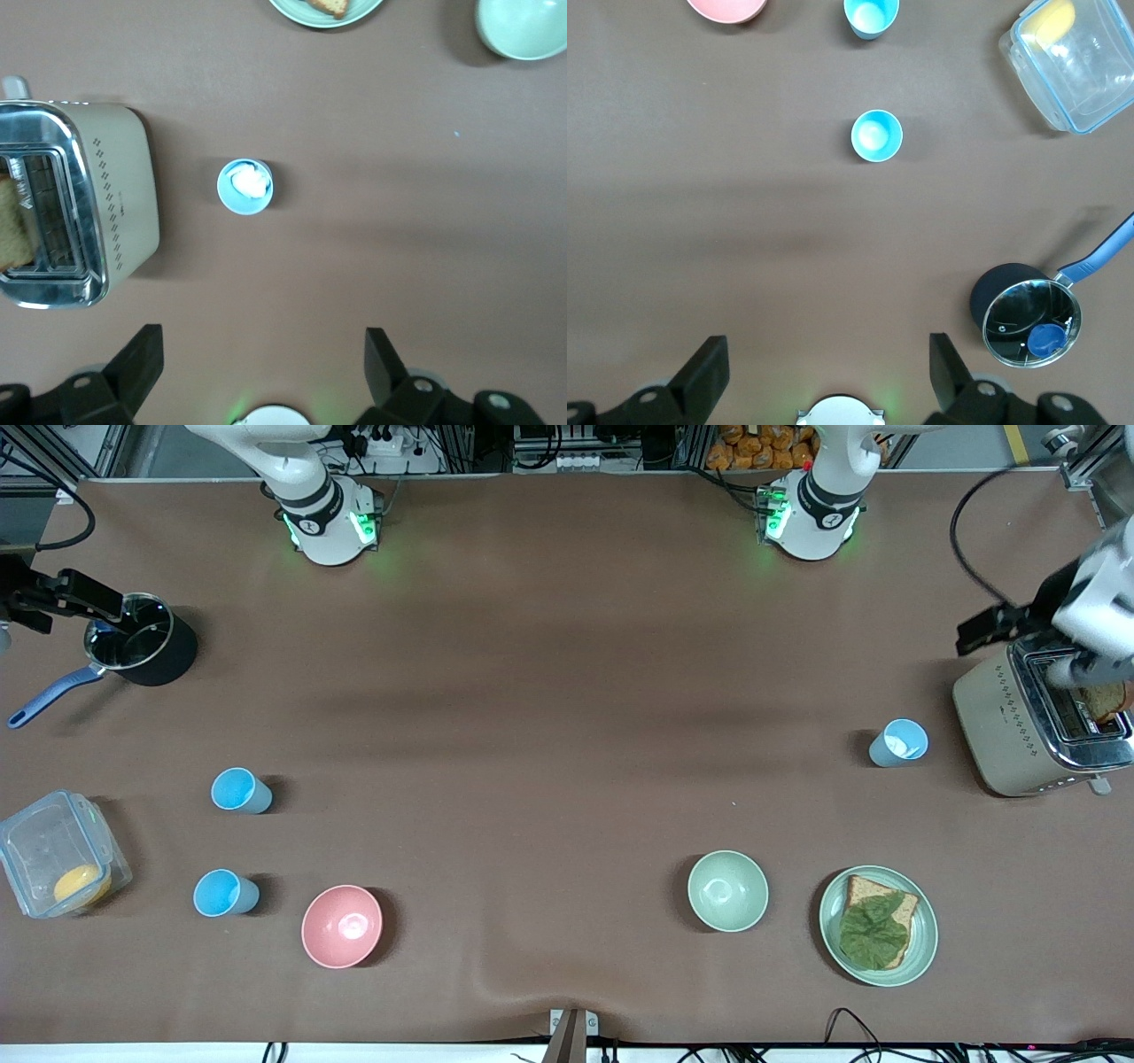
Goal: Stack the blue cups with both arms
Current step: 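Grasp the blue cup with the left gripper while the right gripper grasps another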
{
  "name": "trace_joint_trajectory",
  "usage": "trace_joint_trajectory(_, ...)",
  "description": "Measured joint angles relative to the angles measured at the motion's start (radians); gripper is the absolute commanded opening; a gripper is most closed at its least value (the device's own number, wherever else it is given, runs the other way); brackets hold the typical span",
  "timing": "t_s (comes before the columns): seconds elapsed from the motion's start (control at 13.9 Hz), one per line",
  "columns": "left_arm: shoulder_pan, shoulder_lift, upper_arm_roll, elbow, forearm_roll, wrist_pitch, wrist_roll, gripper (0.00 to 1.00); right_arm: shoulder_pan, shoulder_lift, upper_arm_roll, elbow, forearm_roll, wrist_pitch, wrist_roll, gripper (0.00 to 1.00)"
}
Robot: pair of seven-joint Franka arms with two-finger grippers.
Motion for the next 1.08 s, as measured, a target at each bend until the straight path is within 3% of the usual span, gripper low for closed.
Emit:
trace_joint_trajectory(0.36,0.057,0.045,0.003,-0.241,0.000,0.289,0.006,1.00,0.004,0.037,0.008,0.004,-0.059,0.000,-0.001,1.00)
trace_joint_trajectory(0.65,0.105,0.137,0.004,-0.284,0.000,0.385,0.022,1.00,-0.040,0.194,-0.002,-0.009,-0.055,0.021,-0.012,1.00)
trace_joint_trajectory(0.86,0.162,0.233,0.005,-0.287,0.000,0.465,0.069,1.00,-0.062,0.377,-0.004,-0.061,-0.053,0.236,-0.014,1.00)
trace_joint_trajectory(1.08,0.175,0.299,0.003,-0.287,0.000,0.509,0.078,1.00,-0.114,0.456,-0.008,-0.157,-0.053,0.508,-0.014,1.00)
